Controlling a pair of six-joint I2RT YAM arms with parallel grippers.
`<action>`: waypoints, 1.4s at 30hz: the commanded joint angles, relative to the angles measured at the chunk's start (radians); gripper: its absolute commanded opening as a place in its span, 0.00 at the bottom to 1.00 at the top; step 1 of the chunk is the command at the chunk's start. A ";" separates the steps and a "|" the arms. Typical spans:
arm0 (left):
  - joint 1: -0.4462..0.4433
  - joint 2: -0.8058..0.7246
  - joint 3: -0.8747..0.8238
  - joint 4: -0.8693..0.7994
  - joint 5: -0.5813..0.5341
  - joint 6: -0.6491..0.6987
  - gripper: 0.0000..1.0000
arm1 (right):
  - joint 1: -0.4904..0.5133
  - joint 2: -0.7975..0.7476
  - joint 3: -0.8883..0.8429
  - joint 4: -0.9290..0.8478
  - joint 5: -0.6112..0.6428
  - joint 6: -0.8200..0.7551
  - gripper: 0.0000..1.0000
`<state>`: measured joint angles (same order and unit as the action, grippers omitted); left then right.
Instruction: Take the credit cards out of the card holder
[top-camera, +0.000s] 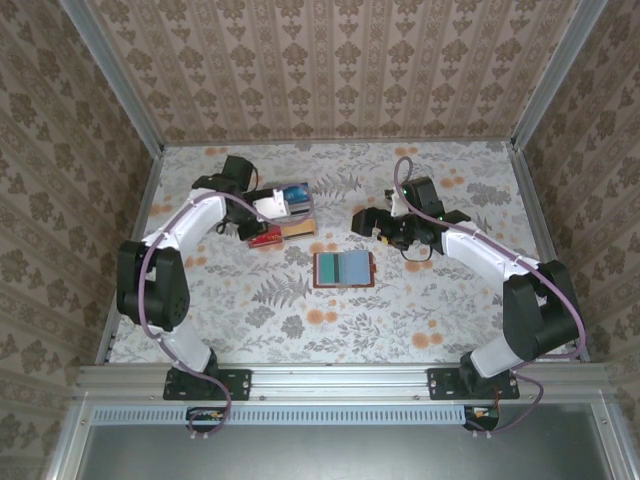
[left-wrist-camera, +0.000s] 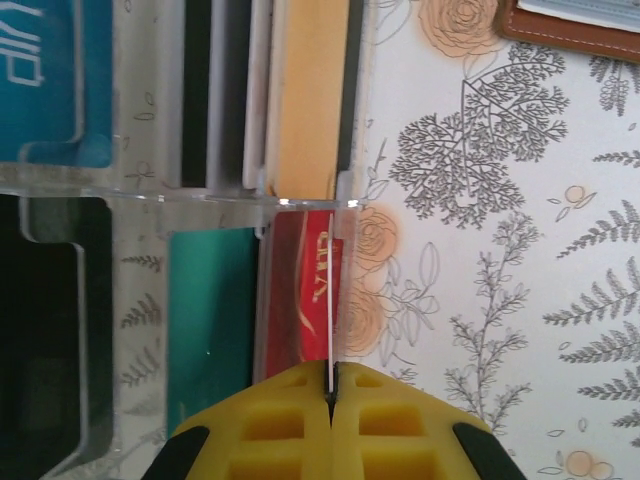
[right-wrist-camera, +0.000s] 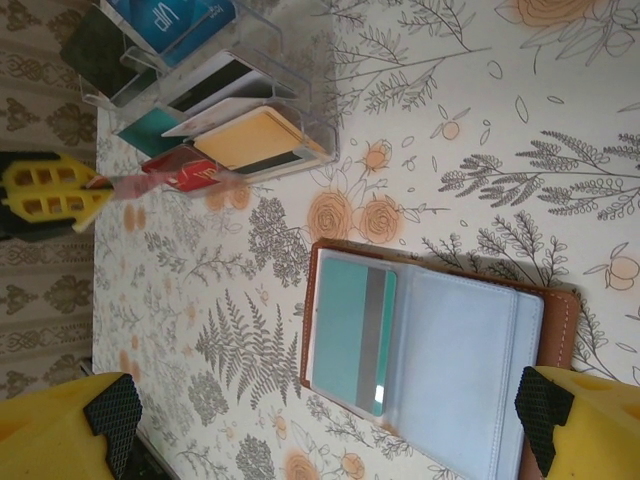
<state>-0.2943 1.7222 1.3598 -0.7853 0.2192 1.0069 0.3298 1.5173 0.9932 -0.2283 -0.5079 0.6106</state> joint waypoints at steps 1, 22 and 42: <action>0.020 0.042 0.052 -0.065 0.059 0.074 0.00 | -0.005 -0.037 -0.010 -0.018 -0.025 0.018 1.00; 0.053 0.190 0.172 -0.134 0.075 0.153 0.00 | -0.007 -0.076 -0.004 -0.083 -0.010 0.018 0.99; 0.071 0.205 0.167 -0.129 0.052 0.163 0.15 | -0.006 -0.083 -0.009 -0.084 0.009 0.036 1.00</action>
<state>-0.2394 1.9198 1.5120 -0.8902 0.2619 1.1423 0.3294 1.4574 0.9901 -0.2955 -0.5068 0.6323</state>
